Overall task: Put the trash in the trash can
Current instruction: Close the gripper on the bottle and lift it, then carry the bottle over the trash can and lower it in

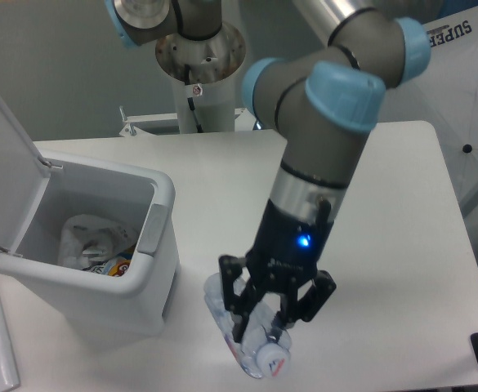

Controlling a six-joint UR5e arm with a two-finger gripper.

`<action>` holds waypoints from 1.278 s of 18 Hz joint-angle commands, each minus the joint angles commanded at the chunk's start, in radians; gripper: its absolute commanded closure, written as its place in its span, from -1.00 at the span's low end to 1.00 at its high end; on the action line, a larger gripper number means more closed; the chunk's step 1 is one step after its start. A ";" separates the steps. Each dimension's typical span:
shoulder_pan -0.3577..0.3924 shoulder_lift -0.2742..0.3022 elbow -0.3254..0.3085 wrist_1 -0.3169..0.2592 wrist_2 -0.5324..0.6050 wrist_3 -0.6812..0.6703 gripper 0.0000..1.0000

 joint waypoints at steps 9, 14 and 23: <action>-0.028 0.141 -0.040 0.009 -0.152 -0.107 0.06; -0.086 0.180 -0.124 0.015 -0.152 -0.098 0.06; -0.115 0.181 -0.166 0.032 -0.151 -0.098 0.06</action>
